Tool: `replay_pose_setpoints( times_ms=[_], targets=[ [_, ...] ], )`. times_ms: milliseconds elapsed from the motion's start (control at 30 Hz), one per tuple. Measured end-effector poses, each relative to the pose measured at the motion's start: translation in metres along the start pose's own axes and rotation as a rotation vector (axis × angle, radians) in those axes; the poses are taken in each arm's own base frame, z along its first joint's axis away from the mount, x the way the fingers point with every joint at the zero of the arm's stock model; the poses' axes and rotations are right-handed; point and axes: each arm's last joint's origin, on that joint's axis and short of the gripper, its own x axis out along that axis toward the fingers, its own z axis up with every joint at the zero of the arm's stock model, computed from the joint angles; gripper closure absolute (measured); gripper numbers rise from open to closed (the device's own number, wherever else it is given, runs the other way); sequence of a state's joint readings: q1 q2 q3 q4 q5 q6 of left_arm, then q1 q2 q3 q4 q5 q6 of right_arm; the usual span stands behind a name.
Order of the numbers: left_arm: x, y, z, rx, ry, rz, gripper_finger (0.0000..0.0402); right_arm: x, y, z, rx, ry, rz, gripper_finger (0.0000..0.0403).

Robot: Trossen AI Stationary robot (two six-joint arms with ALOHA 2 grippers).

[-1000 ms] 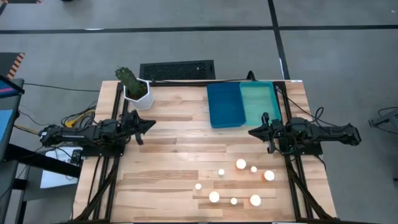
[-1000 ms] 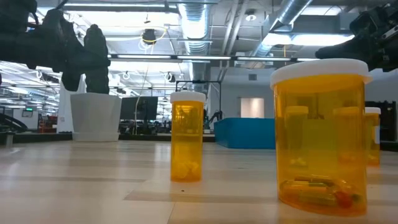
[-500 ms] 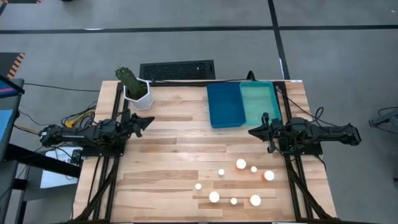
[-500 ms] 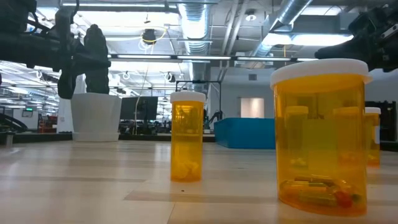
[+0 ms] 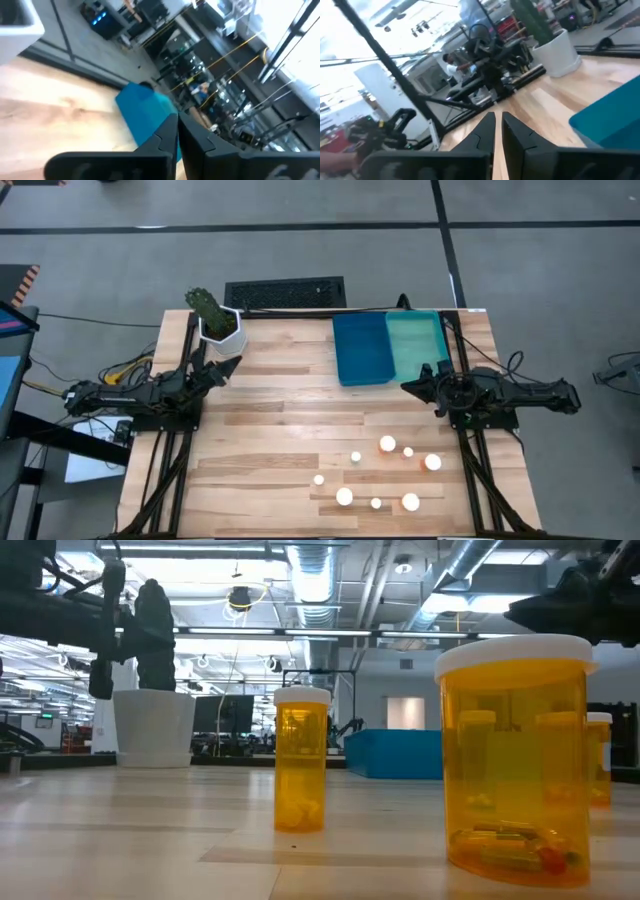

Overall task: Pick and place medicine bottles into bin by pill shape (circle, oval)
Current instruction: Put the orange capsule bottle into the light blue bin

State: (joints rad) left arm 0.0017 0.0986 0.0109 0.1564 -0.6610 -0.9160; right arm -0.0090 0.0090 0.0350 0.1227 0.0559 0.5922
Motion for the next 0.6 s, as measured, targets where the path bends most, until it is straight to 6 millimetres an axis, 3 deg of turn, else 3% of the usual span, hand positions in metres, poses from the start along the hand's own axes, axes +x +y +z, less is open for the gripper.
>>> replay_pose_setpoints(
  times_ms=[167,367,500,600],
  targets=[
    [-0.002,-0.016,0.011,-0.054,-0.027,-0.186,0.0336,-0.006,0.023,0.037,-0.048,-0.161,0.043,0.0314],
    [-0.009,-0.047,0.039,-0.065,-0.116,-0.379,0.0239,-0.018,0.051,0.082,-0.185,-0.265,0.037,0.0219],
    [-0.015,-0.068,0.059,-0.040,-0.147,-0.446,0.0174,-0.021,0.066,0.106,-0.268,-0.176,-0.041,0.0169],
    [-0.017,-0.083,0.072,-0.001,-0.175,-0.461,0.0136,-0.022,0.077,0.123,-0.302,-0.050,-0.107,0.0160]
  ],
)
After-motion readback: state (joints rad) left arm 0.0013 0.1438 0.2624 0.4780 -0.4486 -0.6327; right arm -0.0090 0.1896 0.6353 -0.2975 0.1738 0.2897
